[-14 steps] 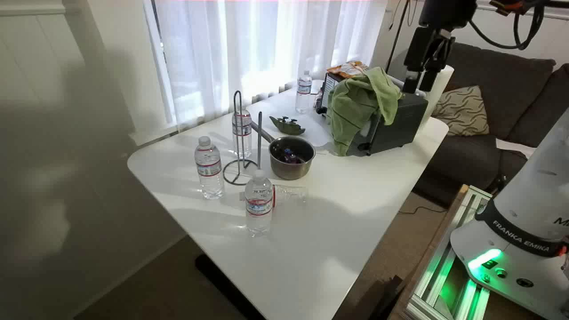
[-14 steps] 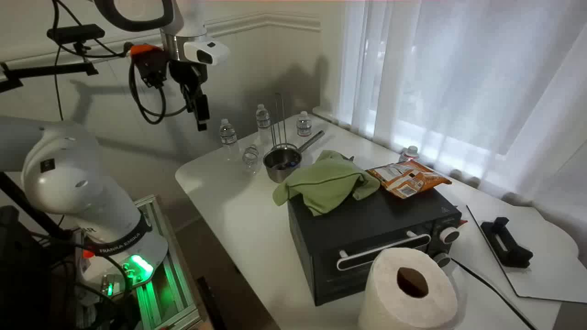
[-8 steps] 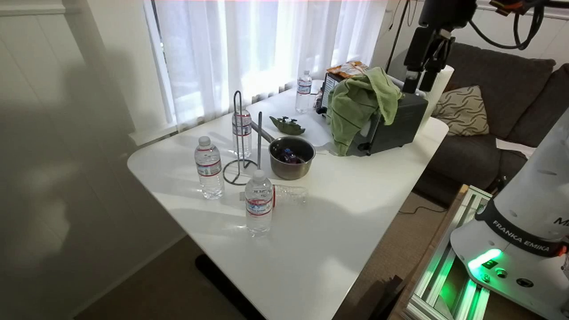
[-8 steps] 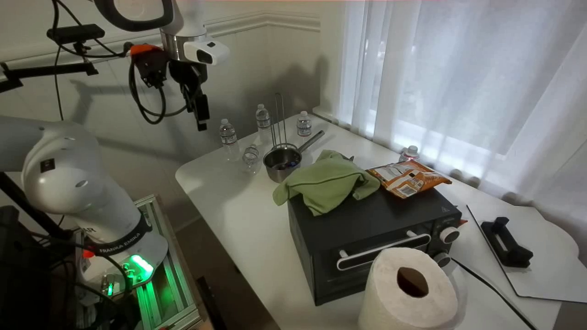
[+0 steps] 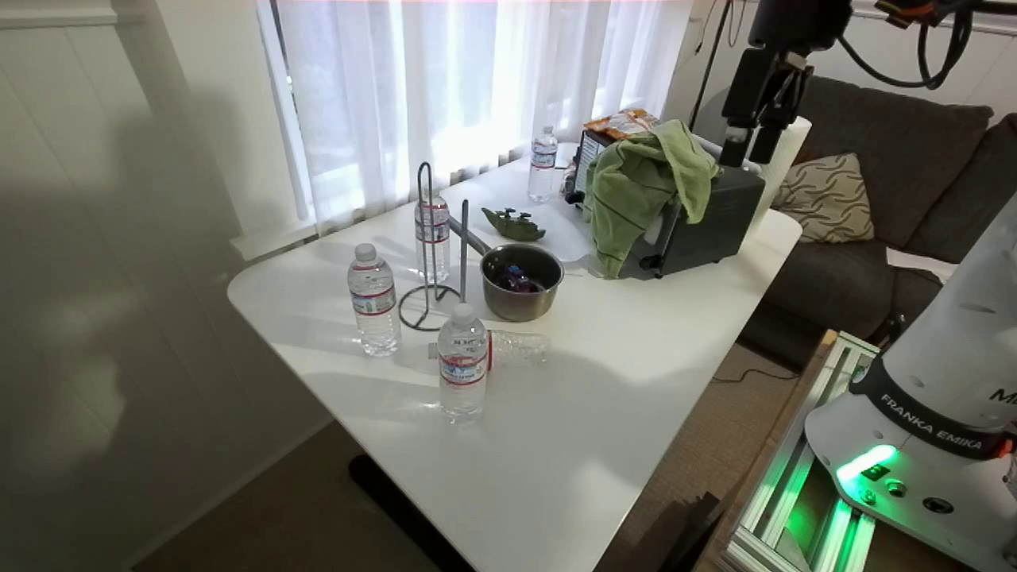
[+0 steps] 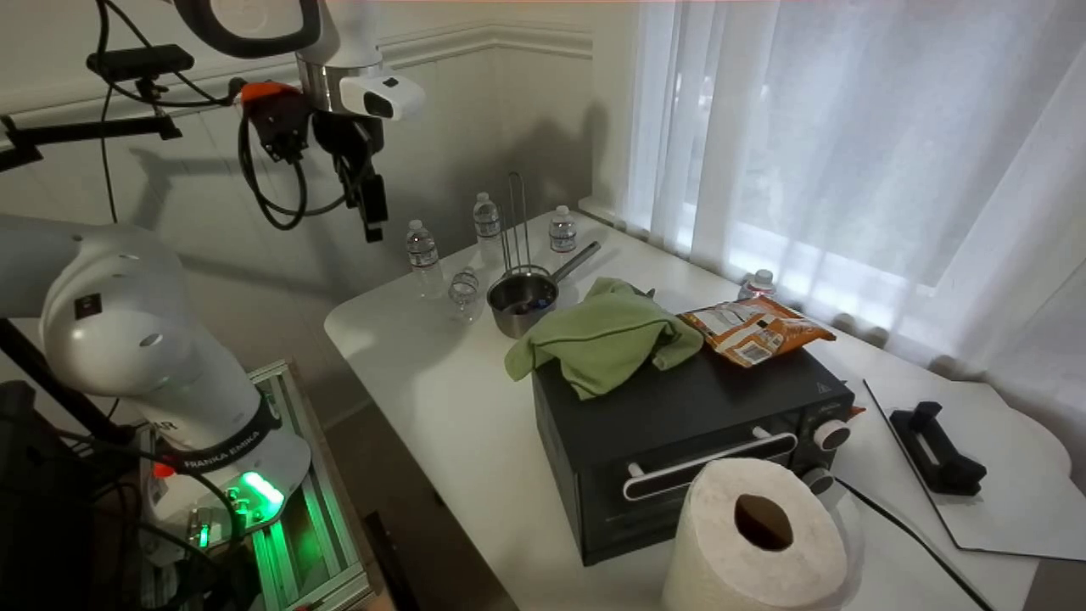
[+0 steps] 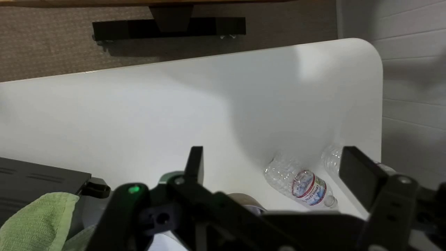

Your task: Pick up the silver pot and put it on the black oven

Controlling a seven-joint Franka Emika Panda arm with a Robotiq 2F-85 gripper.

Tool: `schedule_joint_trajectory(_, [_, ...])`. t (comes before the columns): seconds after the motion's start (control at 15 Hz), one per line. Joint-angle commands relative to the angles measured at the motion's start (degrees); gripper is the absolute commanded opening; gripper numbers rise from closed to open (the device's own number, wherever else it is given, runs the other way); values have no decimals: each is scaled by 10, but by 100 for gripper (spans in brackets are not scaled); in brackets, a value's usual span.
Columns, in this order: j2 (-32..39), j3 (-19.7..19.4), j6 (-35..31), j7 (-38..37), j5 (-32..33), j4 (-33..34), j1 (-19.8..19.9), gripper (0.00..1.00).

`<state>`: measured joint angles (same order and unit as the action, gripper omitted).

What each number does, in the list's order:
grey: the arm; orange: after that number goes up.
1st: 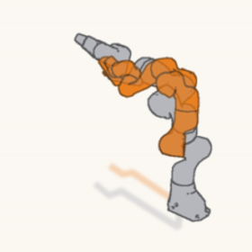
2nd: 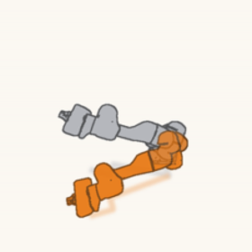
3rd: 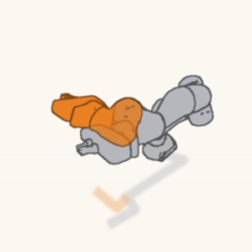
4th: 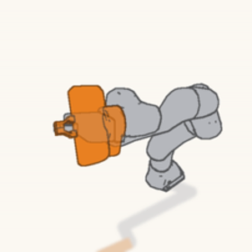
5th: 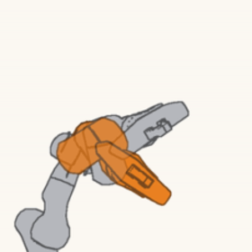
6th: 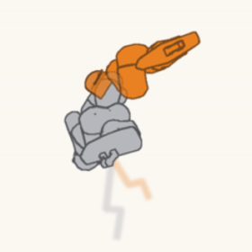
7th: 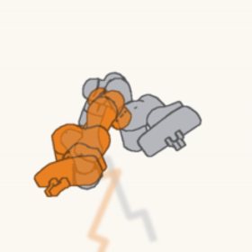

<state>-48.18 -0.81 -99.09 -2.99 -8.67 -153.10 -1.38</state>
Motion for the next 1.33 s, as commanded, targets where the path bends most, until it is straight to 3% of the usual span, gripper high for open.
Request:
schedule_joint_trajectory(0.0, [0,4,2,4,-3,1,6,100])
schedule_joint_trajectory(0.33, [74,69,-37,-23,-8,21,-25,100])
schedule_joint_trajectory(0.53, [131,100,-103,-36,9,38,-31,100])
schedule_joint_trajectory(1.0, [290,106,-268,-37,46,82,-25,100])
schedule_joint_trajectory(1.27, [394,119,-350,-63,103,119,-27,100])
